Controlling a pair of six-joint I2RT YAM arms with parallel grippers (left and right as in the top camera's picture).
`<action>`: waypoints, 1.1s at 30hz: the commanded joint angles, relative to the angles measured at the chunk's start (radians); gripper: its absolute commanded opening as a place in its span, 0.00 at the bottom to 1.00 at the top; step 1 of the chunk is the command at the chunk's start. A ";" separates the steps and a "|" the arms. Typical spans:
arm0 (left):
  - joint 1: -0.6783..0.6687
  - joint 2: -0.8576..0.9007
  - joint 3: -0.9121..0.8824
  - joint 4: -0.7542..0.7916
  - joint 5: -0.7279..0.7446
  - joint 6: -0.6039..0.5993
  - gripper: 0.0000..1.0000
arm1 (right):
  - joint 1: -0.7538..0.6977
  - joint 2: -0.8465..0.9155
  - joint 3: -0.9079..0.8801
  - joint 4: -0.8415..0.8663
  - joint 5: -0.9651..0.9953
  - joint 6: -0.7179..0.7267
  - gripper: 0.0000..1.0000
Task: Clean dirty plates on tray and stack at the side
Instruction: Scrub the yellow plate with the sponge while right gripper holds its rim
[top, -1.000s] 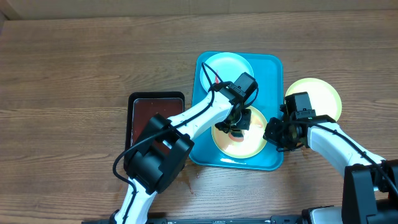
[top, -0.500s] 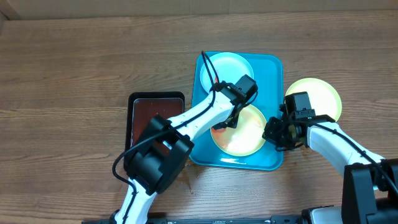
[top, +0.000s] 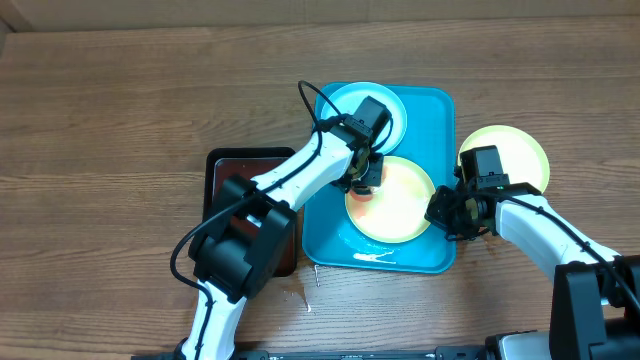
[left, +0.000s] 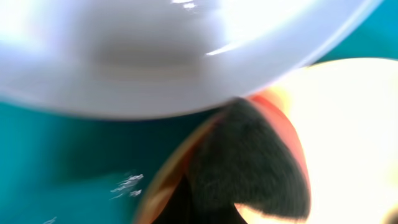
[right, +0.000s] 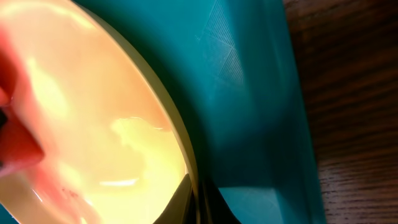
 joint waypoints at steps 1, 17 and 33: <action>-0.036 0.024 -0.011 0.037 0.200 0.011 0.04 | -0.005 0.004 0.013 0.002 0.029 0.008 0.04; -0.070 0.093 -0.009 0.003 0.199 0.026 0.04 | -0.005 0.004 0.013 0.000 0.029 0.007 0.04; -0.005 0.061 -0.007 -0.231 -0.465 -0.057 0.04 | -0.005 0.004 0.013 0.000 0.029 0.007 0.04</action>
